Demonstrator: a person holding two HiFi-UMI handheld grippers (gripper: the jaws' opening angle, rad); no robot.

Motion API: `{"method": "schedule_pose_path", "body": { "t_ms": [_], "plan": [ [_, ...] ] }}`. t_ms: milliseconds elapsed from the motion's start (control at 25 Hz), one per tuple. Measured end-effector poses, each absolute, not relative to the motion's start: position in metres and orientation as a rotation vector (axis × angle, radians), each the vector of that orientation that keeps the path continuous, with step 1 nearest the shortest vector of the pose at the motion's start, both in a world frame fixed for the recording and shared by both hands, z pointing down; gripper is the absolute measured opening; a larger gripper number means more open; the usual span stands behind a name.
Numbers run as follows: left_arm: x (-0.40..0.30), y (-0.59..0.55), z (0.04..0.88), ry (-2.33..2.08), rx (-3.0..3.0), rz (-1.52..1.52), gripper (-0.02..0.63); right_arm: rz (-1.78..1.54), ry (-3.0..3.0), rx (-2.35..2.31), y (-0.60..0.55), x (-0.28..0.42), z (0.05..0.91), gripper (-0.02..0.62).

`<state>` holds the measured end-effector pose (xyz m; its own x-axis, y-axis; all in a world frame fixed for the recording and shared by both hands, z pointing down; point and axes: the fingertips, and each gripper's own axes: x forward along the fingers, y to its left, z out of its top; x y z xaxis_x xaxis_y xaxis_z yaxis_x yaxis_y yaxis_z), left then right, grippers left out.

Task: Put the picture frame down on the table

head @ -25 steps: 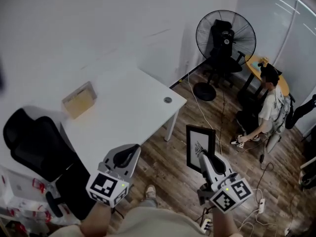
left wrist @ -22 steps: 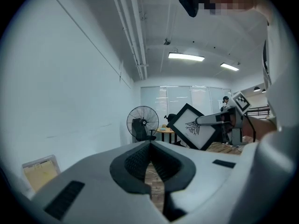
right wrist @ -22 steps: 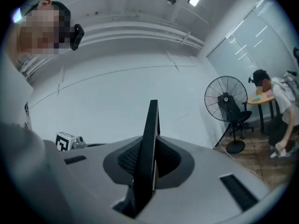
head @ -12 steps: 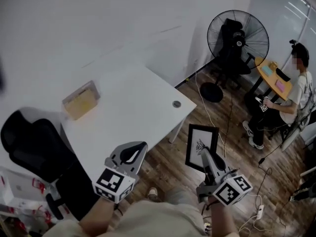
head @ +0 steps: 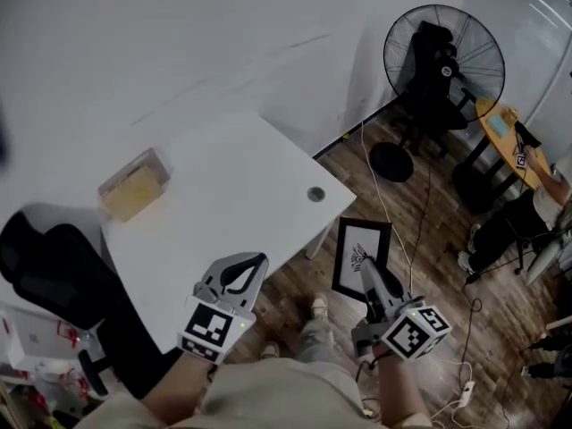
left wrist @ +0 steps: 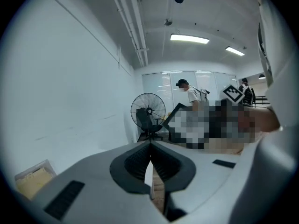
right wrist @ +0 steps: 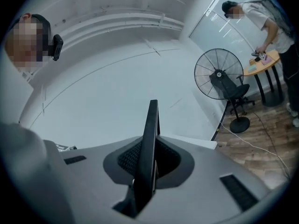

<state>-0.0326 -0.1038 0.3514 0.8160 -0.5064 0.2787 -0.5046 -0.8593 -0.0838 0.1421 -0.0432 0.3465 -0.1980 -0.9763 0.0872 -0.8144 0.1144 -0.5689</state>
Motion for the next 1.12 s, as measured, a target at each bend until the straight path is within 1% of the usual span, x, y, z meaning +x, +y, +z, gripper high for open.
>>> {"method": "schedule_pose_path", "body": {
  "t_ms": [200,400,600,800,1120],
  "plan": [
    [0.009,-0.147,0.363,0.885,-3.011,-0.489,0.021,-0.906,2.018,-1.616,-0.097,0.189,0.366,0.06],
    [0.05,-0.202,0.372,0.945,-3.011,-0.511,0.021,-0.988,2.019,-1.563,-0.163,0.229,0.385,0.06],
    [0.081,-0.252,0.376,1.026,-2.992,-0.544,0.021,-1.06,2.081,-1.49,-0.234,0.254,0.401,0.06],
    [0.092,-0.301,0.389,1.157,-3.0,-0.587,0.021,-1.139,2.213,-1.367,-0.308,0.249,0.42,0.06],
    [0.099,-0.367,0.419,1.331,-2.976,-0.63,0.021,-1.264,2.354,-1.312,-0.396,0.244,0.472,0.061]
  ]
}}
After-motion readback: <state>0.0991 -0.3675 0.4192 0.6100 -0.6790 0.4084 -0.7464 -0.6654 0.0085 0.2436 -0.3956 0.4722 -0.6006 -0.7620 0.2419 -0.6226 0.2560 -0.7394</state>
